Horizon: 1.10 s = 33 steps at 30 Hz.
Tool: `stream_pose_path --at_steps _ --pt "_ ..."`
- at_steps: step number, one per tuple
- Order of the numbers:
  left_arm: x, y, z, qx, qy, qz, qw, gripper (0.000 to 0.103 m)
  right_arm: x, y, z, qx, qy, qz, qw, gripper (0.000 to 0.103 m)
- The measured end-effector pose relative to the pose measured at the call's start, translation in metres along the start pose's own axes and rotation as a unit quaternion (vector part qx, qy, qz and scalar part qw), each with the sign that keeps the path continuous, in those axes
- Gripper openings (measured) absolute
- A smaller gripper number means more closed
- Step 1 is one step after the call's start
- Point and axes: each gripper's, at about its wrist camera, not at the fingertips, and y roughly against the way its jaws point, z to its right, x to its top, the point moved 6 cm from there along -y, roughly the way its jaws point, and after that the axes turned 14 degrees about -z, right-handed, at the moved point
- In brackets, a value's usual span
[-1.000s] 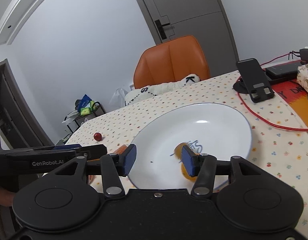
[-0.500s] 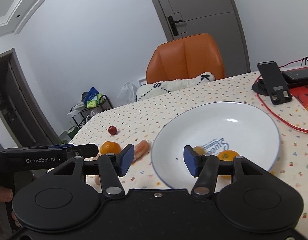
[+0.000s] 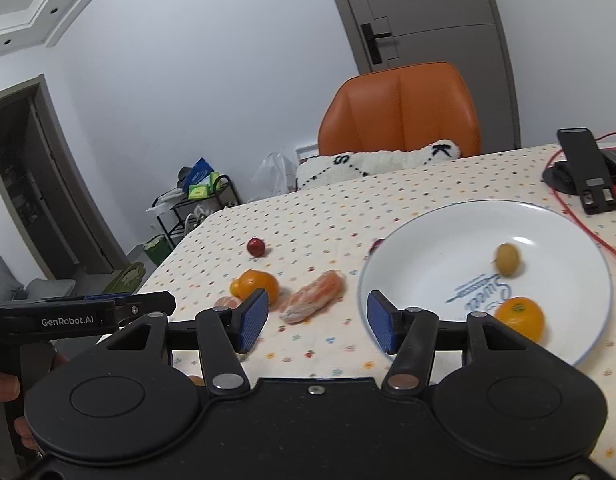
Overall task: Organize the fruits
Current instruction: 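Grasp the small orange with the left tool while the right tool reaches the pomelo segment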
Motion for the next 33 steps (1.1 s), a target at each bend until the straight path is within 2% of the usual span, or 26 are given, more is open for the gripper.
stream_pose_path --at_steps 13,23,27,30,31,33 --pt "-0.022 0.007 -0.041 0.009 0.027 -0.006 0.9996 0.077 -0.004 -0.014 -0.03 0.005 0.017 -0.01 1.0 0.055" --pt "-0.043 -0.002 -0.063 0.013 0.047 -0.021 0.9986 0.074 -0.015 -0.027 -0.045 0.005 0.024 -0.028 0.999 0.055" --pt "-0.046 -0.007 -0.068 0.009 0.051 -0.022 0.9984 0.07 -0.016 -0.032 -0.047 0.002 0.026 -0.033 0.999 0.055" --pt "-0.047 -0.013 -0.07 0.004 0.056 -0.026 0.9981 0.065 -0.017 -0.036 -0.047 -0.001 0.024 -0.036 0.999 0.055" --pt "-0.048 -0.016 -0.07 0.003 0.057 -0.028 0.998 0.059 -0.017 -0.037 -0.046 -0.002 0.023 -0.037 0.999 0.055" --pt "-0.049 -0.022 -0.072 -0.002 0.061 -0.038 0.9974 0.039 -0.016 -0.04 -0.046 -0.006 0.023 -0.039 0.999 0.055"
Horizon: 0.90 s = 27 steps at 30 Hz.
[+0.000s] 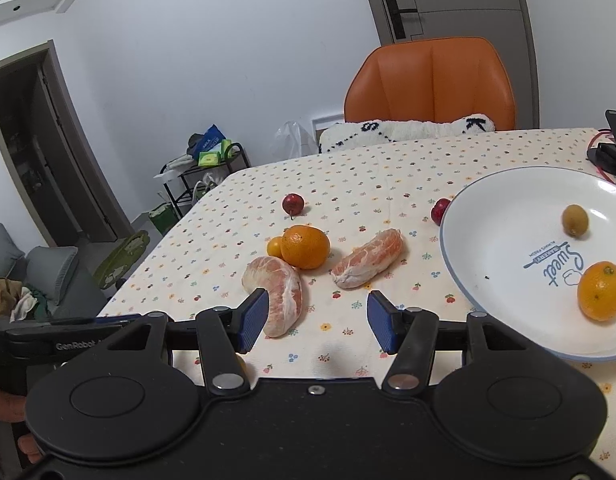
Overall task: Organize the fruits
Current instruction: 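Grasp the small orange with the left tool while the right tool reaches the pomelo segment, then close the right tool on the pink pomelo segment and lift it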
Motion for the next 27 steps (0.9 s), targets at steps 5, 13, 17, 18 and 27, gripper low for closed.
stream_pose_path --at_steps 5,13,17,18,27 --pt "0.004 -0.003 -0.004 -0.004 0.007 -0.001 1.0 0.022 0.006 -0.014 0.001 -0.023 0.001 -0.005 1.0 0.053" --pt "0.014 -0.008 -0.009 -0.009 0.014 0.001 0.9999 0.022 0.014 -0.035 0.001 -0.047 -0.001 -0.016 0.999 0.053" --pt "0.018 -0.01 -0.014 -0.014 0.019 0.0 0.9997 0.022 0.019 -0.044 0.002 -0.07 0.002 -0.02 0.997 0.053" --pt "0.019 -0.01 -0.015 -0.015 0.019 0.0 0.9997 0.022 0.02 -0.046 0.002 -0.073 0.001 -0.022 0.997 0.053" --pt "0.031 -0.014 -0.023 -0.021 0.023 0.001 0.9995 0.022 0.03 -0.065 0.002 -0.096 0.002 -0.038 0.995 0.053"
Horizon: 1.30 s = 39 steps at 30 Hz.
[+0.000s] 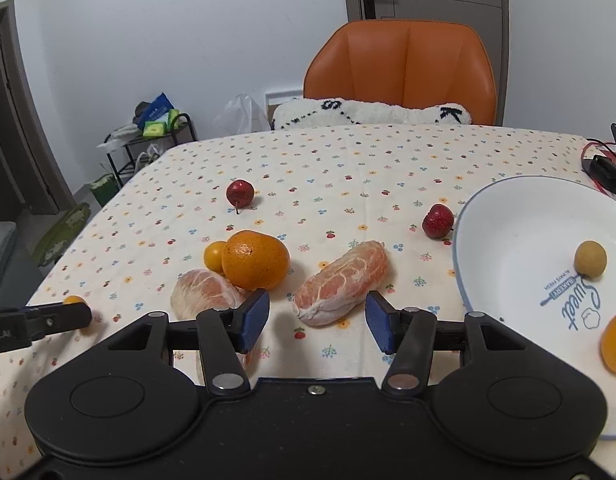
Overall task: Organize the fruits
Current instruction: 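Close the right tool on the pink pomelo segment and lift it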
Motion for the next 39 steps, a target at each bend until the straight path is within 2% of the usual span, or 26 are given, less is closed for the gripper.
stream_pose_path --at_steps 18,20,22,23,32,39 --pt "0.015 -0.008 -0.015 -0.011 0.015 0.001 0.9998 0.022 0.015 -0.02 -0.008 -0.047 0.036 -0.008 0.998 0.054" --pt "0.016 -0.007 -0.017 -0.011 0.016 0.002 0.9998 0.022 0.015 -0.02 -0.007 -0.048 0.038 -0.007 0.998 0.051" --pt "0.016 -0.007 -0.018 -0.01 0.017 0.003 0.9998 0.022 0.014 -0.018 -0.005 -0.054 0.039 -0.005 0.998 0.04" --pt "0.016 -0.007 -0.018 -0.01 0.017 0.003 0.9998 0.022 0.014 -0.017 -0.003 -0.055 0.038 -0.005 0.998 0.038" --pt "0.018 -0.001 -0.01 -0.01 0.009 0.01 0.9999 0.022 0.008 -0.006 0.006 -0.014 0.024 -0.008 1.0 0.034" --pt "0.019 0.008 0.001 -0.006 0.001 0.02 0.9998 0.022 0.004 0.012 0.01 0.008 0.016 0.008 1.0 0.034"
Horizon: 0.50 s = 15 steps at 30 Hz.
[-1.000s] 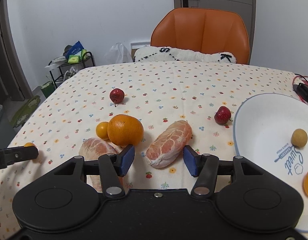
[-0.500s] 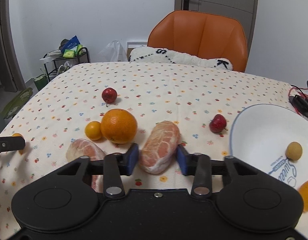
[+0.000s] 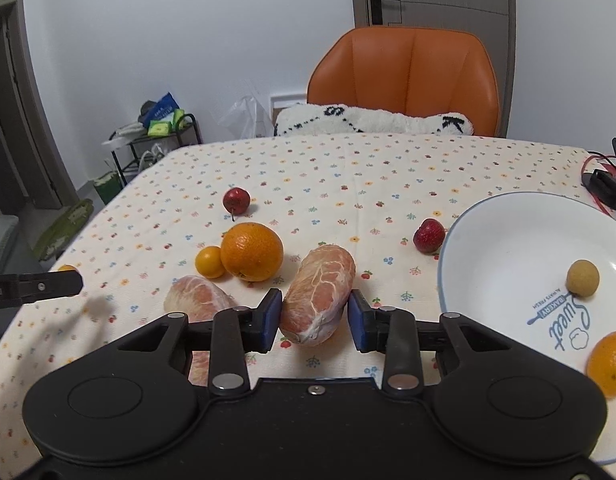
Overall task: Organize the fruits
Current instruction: 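Close the right tool on the pink pomelo segment and lift it, then carry the pomelo segment and small orange to the plate and open both tools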
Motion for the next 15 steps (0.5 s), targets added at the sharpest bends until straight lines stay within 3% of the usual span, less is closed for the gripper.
stream_pose_path --at_steps 15 --pt "0.002 0.011 0.04 -0.008 -0.029 0.012 0.9995 0.022 0.002 0.046 0.024 0.016 -0.025 0.048 0.998 0.034"
